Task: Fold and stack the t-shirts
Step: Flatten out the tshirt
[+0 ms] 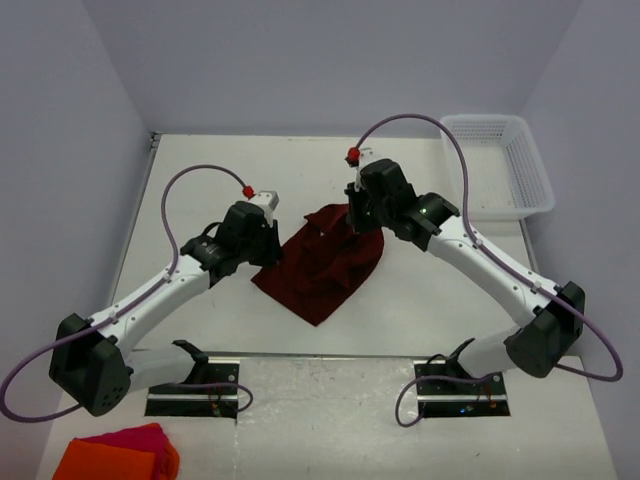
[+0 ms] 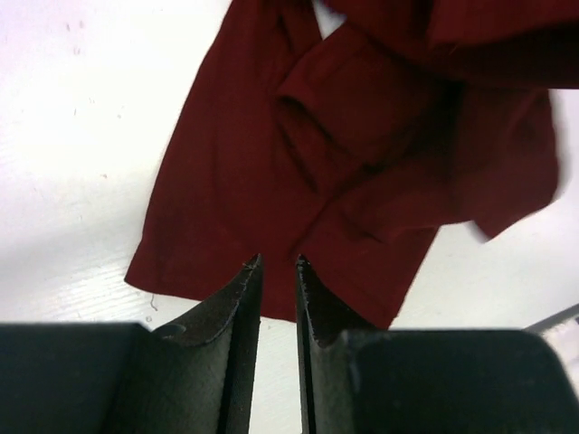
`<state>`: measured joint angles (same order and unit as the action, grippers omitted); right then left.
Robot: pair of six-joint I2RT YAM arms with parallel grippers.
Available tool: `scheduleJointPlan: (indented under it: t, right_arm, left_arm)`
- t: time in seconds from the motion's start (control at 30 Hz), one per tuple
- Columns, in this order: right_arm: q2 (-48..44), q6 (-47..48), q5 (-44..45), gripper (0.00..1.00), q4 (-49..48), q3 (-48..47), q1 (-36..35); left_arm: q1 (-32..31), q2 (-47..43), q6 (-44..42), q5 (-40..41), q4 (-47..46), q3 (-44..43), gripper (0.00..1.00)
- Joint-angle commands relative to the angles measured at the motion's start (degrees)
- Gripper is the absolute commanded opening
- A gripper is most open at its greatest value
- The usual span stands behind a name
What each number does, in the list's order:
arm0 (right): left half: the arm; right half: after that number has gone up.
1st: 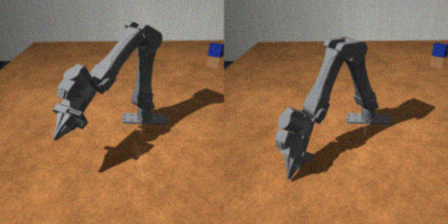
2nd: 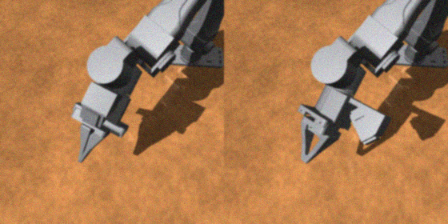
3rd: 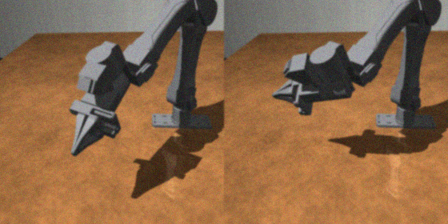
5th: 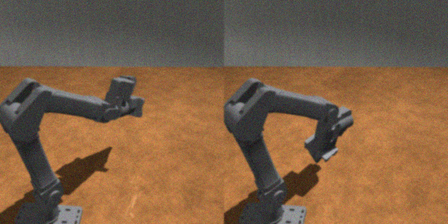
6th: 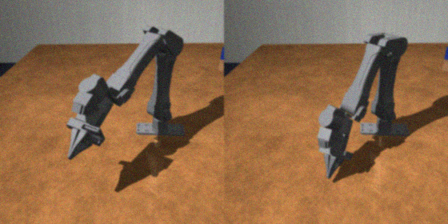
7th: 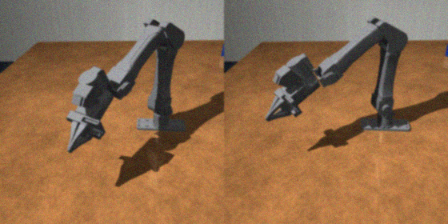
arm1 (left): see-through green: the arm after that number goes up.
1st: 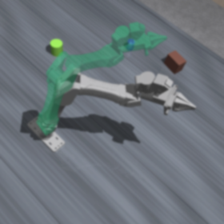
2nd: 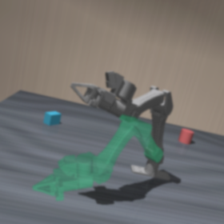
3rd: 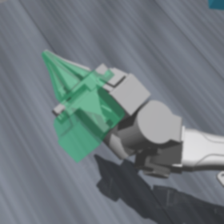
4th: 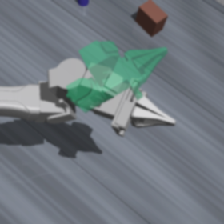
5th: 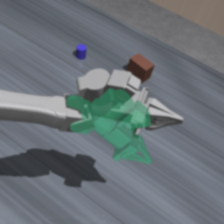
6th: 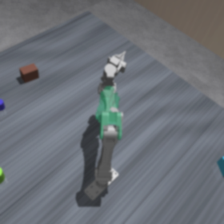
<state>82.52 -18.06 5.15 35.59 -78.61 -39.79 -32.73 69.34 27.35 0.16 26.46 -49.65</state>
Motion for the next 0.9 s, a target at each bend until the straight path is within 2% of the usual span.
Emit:
scheduleJointPlan:
  t: [0.0, 0.17, 0.23, 0.43, 0.67, 0.87]
  right_arm:
    - [-4.2, -0.9, 1.8, 0.00, 2.8, -2.3, -3.4]
    - [-7.7, -1.0, 1.6, 0.00, 4.6, -2.8, -5.6]
    - [-8.6, -1.2, 4.2, 0.00, 6.0, -4.1, -6.3]
    - [-9.0, 0.8, 10.1, 0.00, 8.3, -8.9, -7.0]
    - [-3.7, 5.8, 18.8, 0.00, 14.0, -23.8, -7.0]
    - [2.6, 10.7, 16.2, 0.00, 17.3, -41.0, -7.0]
  left_arm:
    - [-0.3, -3.0, -1.9, -1.8, -1.9, -0.9, 0.22]
    - [-0.3, -1.1, -2.7, -0.5, 0.3, -2.6, 0.18]
    - [-0.2, -0.7, -2.6, -1.7, -0.1, -2.5, 0.17]
    - [-0.4, -1.7, -3.3, -10.2, -3.1, -0.2, 0.13]
    - [-0.8, -4.0, -4.4, -9.2, -3.0, 2.3, 0.15]
    - [-0.8, -4.7, -4.8, -4.7, -0.7, 2.1, 0.14]
